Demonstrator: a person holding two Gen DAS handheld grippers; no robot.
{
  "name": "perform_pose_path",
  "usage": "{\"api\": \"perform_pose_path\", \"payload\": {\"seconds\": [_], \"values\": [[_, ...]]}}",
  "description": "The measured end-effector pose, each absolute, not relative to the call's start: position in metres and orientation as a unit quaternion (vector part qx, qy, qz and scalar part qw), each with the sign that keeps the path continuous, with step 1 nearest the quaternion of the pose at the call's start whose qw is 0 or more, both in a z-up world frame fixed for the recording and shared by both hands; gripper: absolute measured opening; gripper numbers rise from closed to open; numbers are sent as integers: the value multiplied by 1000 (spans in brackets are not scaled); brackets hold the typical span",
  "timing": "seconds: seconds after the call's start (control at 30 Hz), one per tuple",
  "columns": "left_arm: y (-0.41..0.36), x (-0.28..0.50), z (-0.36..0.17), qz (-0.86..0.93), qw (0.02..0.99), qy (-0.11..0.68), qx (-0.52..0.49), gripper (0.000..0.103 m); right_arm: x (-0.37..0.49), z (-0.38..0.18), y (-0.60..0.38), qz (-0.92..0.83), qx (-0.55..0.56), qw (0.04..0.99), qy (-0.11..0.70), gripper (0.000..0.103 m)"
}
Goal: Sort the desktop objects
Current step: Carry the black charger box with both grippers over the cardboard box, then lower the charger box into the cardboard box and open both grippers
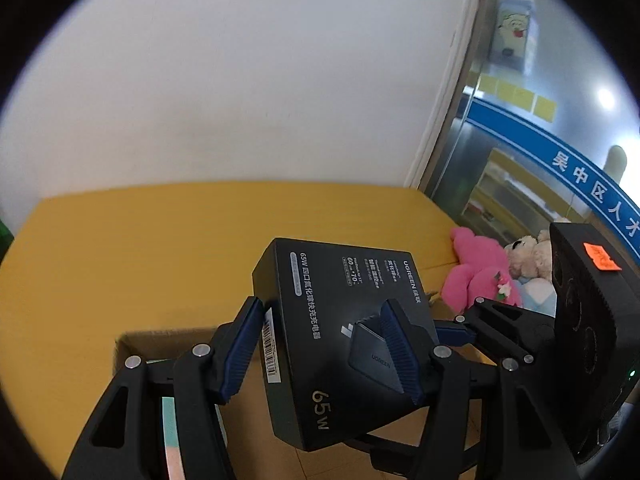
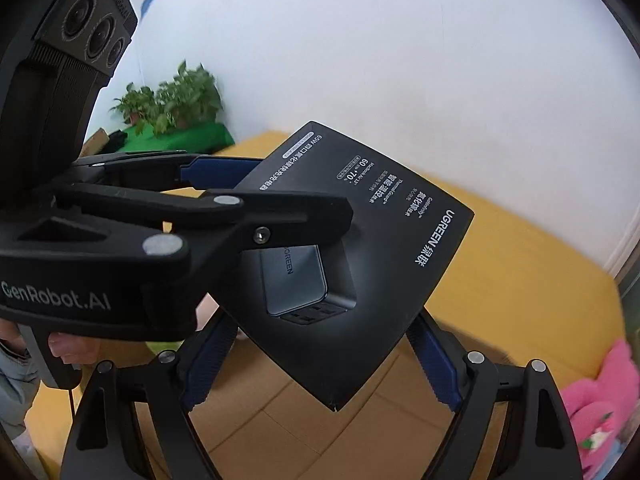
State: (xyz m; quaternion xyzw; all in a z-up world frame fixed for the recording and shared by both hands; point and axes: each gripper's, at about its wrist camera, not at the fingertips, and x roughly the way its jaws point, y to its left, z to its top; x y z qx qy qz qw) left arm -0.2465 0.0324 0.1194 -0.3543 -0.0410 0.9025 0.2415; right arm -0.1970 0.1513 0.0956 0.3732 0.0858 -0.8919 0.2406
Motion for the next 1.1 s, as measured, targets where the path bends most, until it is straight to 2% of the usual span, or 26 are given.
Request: {"api": "perform_pose_path", "payload": {"seconds": [0.3, 0.43, 0.57, 0.67, 0.83, 0.9, 1.03, 1.1], "values": [[56, -274, 39, 862, 199, -32, -464, 60, -234, -8, 161, -841, 477, 252, 43, 85], [66, -281, 19, 845, 185, -29, -500, 60, -231, -39, 169, -827, 503, 249, 37, 85], [66, -284, 3, 834, 172, -11, -525, 54, -235, -53, 174, -819, 524, 234, 30, 85], [57, -276, 13, 843, 164, -17, -512, 54, -234, -49, 170, -819, 526, 229, 31, 85], [40, -237, 68, 887, 163, -16, -432, 55, -205, -17, 173, -831, 509, 217, 51, 86], [34, -206, 96, 905, 174, -12, -389, 59, -189, 2, 172, -849, 488, 197, 52, 89], [22, -134, 140, 941, 159, 19, -297, 81, -126, 43, 184, -893, 424, 146, 39, 100], [24, -101, 154, 953, 149, 37, -262, 81, -89, 59, 182, -911, 391, 119, 53, 102]]}}
